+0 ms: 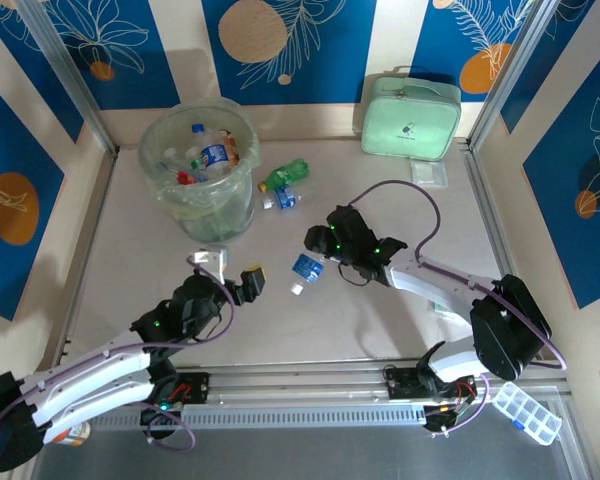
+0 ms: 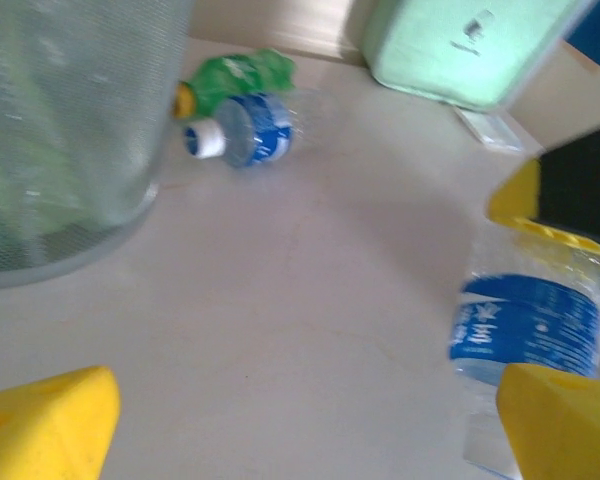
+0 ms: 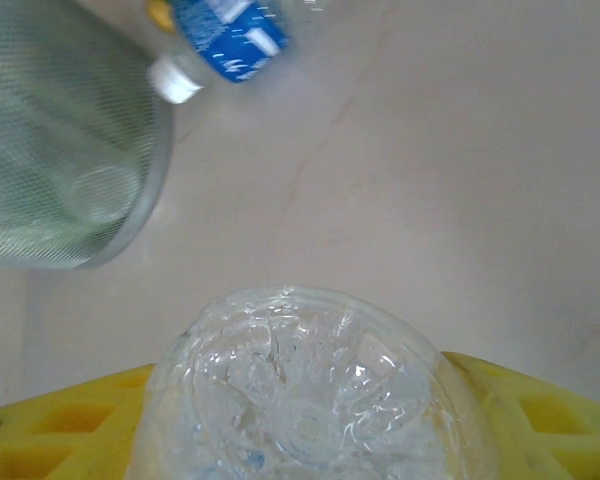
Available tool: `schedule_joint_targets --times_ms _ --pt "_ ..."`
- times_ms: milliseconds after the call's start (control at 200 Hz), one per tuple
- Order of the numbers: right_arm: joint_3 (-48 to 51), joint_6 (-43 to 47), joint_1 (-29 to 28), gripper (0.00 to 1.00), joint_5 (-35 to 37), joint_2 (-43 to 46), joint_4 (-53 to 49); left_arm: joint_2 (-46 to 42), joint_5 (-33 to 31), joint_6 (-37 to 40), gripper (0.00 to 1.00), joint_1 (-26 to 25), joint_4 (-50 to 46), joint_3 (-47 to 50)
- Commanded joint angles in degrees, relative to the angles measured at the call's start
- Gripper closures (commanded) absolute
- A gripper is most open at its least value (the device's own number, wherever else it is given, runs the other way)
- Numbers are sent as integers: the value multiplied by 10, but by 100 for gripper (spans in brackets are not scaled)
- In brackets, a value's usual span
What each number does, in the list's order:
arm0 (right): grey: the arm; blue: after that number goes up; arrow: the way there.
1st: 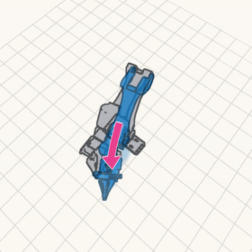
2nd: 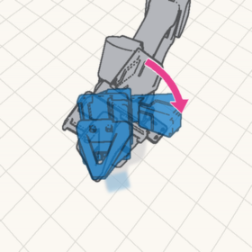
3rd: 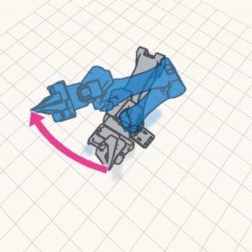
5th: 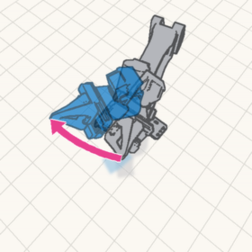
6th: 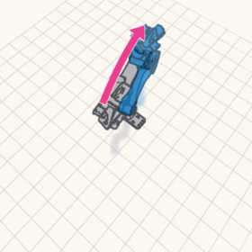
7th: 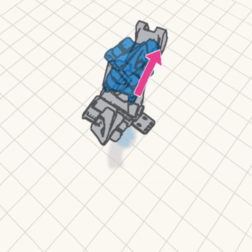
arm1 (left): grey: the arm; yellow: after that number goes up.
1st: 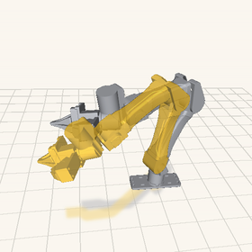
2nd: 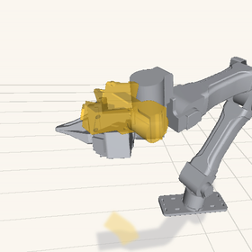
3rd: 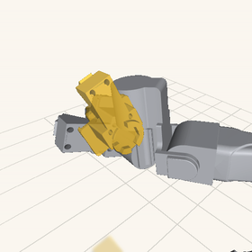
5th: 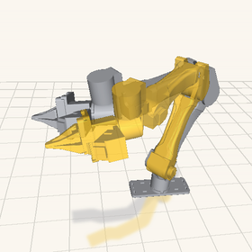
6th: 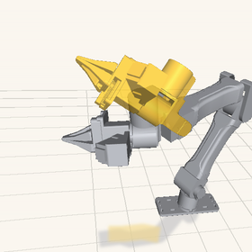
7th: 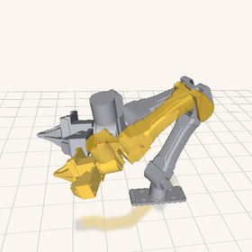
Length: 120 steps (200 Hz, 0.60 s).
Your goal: Put the plastic bottles in the bin
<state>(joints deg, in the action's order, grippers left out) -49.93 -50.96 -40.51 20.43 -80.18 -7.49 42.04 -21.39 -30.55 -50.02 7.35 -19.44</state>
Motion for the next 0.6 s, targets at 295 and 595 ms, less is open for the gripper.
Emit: schedule_joint_targets --times_ms 295,595 --pt "38 97 -26 57 -109 30 142 78 192 47 3 -3 153 -7" --pt "50 119 -47 57 -175 46 190 167 277 40 2 -1 159 -47"
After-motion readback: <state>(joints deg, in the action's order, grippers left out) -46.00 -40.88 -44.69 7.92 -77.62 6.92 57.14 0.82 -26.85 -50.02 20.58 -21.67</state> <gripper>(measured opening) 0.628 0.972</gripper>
